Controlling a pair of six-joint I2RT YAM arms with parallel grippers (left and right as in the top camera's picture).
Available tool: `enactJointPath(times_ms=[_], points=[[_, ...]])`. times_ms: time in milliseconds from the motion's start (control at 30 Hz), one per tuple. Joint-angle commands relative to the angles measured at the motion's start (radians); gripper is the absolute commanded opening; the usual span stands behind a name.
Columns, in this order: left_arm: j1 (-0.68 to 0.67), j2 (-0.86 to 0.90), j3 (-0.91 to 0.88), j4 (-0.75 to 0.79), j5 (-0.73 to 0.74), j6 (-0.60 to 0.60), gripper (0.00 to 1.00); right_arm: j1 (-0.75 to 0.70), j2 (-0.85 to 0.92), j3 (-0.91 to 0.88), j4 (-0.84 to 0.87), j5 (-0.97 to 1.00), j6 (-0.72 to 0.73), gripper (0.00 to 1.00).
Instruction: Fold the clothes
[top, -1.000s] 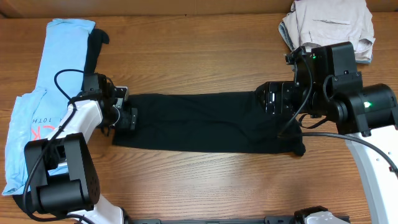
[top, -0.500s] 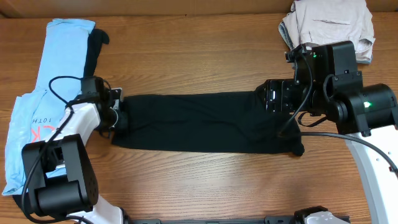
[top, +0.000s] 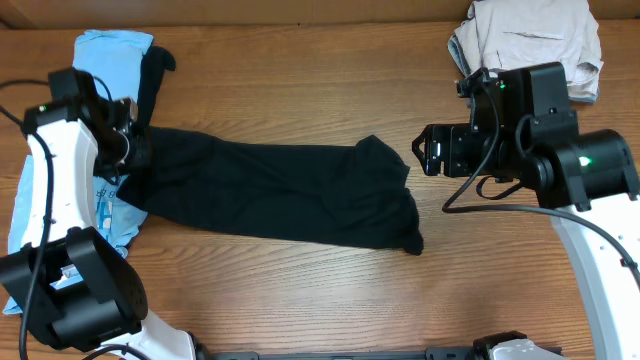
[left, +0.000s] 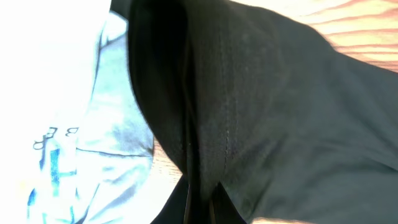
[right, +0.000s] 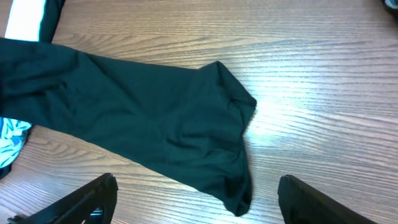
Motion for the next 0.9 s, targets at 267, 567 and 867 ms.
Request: enactJointPath(times_ms=[267, 567, 867], points=[[-0.273, -0.001, 0.056, -0.072, 0.084, 0.023, 0.04, 0.000, 0.102, 0.004, -0.002, -0.005, 0.002, 0.80], [-0.539, 0.015, 0.030, -0.019, 0.083, -0.117, 0.04, 0.000, 0.135, 0.004, 0.031, -0.005, 0.002, 0.82], [-0.715, 0.154, 0.027, 0.006, 0.097, -0.131, 1.00, -0.018, 0.137, 0.003, 0.043, -0.004, 0.002, 0.87]])
